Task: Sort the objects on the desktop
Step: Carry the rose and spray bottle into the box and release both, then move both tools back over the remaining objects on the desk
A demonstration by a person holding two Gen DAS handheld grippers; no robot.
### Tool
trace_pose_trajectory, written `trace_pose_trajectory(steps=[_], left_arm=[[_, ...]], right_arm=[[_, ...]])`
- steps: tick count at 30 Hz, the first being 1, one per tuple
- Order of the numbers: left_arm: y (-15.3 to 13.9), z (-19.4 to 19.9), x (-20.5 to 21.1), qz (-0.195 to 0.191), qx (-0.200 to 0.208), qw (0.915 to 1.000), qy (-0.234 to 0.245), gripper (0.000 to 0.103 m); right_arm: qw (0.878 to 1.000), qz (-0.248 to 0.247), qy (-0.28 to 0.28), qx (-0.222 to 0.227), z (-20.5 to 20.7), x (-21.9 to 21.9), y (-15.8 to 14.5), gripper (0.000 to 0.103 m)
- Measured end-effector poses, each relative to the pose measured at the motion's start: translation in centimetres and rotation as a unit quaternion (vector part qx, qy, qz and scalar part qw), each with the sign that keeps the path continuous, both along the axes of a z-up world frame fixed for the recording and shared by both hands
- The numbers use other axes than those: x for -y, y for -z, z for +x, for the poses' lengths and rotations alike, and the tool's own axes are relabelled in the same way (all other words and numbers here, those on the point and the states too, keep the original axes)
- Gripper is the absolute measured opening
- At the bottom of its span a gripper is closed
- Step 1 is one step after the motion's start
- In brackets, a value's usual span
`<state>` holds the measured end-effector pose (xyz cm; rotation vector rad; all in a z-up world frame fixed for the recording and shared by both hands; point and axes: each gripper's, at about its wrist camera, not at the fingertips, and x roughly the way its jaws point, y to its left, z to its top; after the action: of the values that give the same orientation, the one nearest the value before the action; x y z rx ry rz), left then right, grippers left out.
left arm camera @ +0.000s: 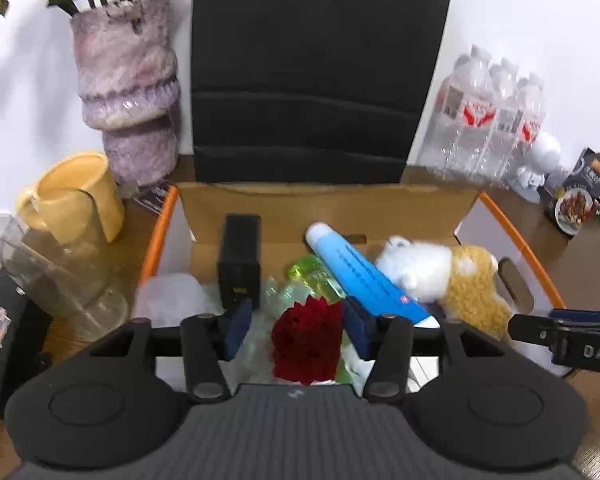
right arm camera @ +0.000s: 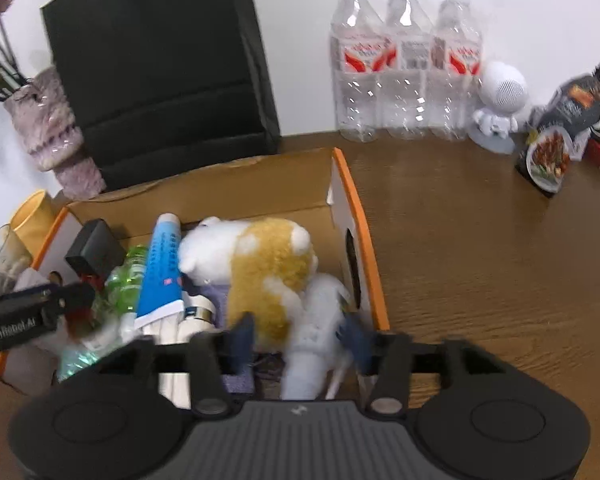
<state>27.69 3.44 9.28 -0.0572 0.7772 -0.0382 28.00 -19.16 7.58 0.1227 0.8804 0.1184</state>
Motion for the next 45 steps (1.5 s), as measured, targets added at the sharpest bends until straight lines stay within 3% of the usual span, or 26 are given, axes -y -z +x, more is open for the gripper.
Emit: trace_pose_trajectory(steps=[7, 10, 12, 15, 19, 32, 39, 42, 45], left_arm=[[-1.4, -0.8, 0.2, 0.011, -0.039, 0.9992, -0.002, 0.072], [-2.2, -1.9, 0.7, 0.022, -0.042, 0.9989, 0.003, 0.083], [-2.8, -2.8, 1.0, 0.024, -0.043, 0.9988, 0.008, 0.083], [-3.6, -4.2, 1.0, 0.011, -0.036, 0.9992, 0.012, 0.095], [-4.1, -6.0, 1.0, 0.009, -0.037, 0.9992, 0.014, 0.096], [-5.9, -13.6, 1.6, 0.013, -0.015, 0.9997, 0.017, 0.096], [-3.4, -19.8, 2.6, 0.026, 0.009, 0.9995, 0.015, 0.097], [-1.0, -23.9, 2.6, 0.025, 0.064, 0.9975, 0.012, 0.103], [2.4, -26.5, 2.6, 0.016, 0.080, 0.9967, 0.002, 0.103]], right_arm=[[1.000, 0.000, -0.024, 0.002, -0.8, -0.7, -2.6, 0.068], [0.999, -0.008, -0.047, -0.009, -1.7, -1.3, -3.2, 0.075], [0.998, -0.007, -0.055, -0.012, -2.4, -1.5, -3.5, 0.077], [0.998, -0.003, -0.056, -0.012, -3.4, -1.6, -4.1, 0.080], [0.998, 0.002, -0.056, -0.016, -4.7, -1.8, -4.7, 0.084], [0.998, -0.006, -0.067, 0.003, -11.3, -2.5, -6.1, 0.085], [0.998, -0.019, -0.061, 0.026, -17.2, -1.8, -4.0, 0.087], [0.996, -0.012, -0.065, 0.062, -20.9, -1.3, -1.3, 0.089], [0.994, -0.015, -0.050, 0.094, -23.7, -0.7, 2.3, 0.090]])
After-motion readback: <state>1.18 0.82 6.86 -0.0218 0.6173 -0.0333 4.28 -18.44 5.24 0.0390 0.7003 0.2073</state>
